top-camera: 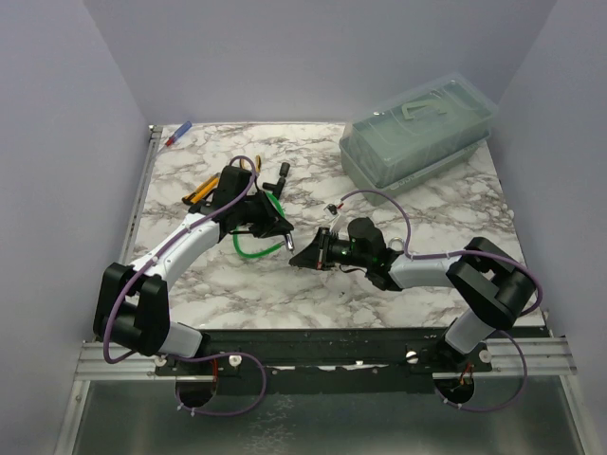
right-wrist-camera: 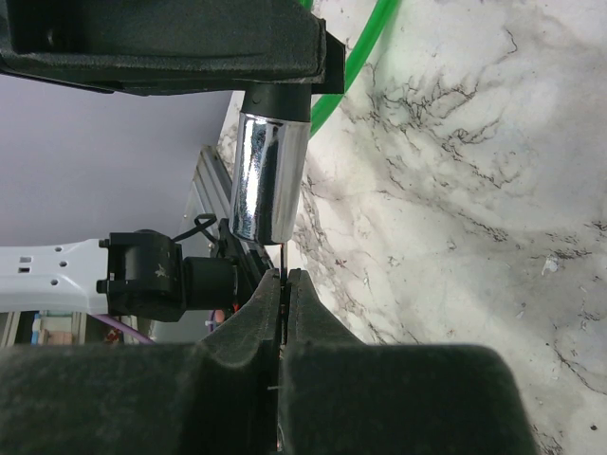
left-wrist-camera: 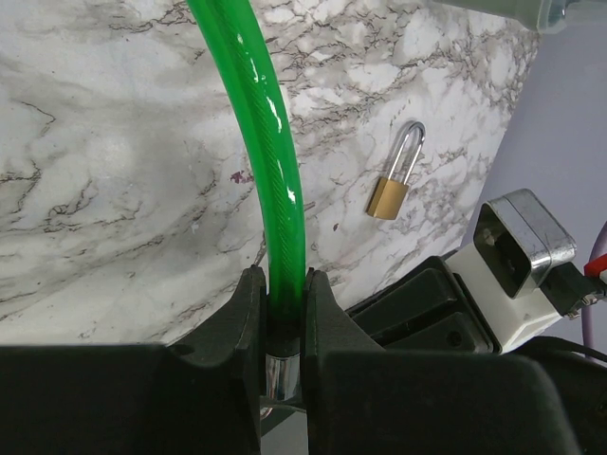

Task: Unlock with the key

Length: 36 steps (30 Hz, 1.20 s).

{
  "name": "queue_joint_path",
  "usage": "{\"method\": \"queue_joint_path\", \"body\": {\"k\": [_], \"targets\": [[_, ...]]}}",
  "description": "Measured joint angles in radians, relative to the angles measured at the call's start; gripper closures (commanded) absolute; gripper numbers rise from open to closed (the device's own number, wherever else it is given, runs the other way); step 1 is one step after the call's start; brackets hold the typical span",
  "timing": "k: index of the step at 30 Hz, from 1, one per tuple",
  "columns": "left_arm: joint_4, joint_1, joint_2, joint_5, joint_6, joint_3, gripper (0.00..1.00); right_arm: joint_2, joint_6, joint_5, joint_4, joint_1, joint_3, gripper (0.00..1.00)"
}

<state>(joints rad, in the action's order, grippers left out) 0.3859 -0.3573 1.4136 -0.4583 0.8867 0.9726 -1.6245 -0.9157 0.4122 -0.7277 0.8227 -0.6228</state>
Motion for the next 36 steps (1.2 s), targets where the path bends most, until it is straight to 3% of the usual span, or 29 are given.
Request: {"method": "queue_joint_path", "body": {"k": [36], "targets": [[-0.027, 0.0, 0.0, 0.0, 0.01, -0.026, 1.0, 0.003, 0.0, -0.018, 0.026, 0.0, -0.012, 0.99]]}}
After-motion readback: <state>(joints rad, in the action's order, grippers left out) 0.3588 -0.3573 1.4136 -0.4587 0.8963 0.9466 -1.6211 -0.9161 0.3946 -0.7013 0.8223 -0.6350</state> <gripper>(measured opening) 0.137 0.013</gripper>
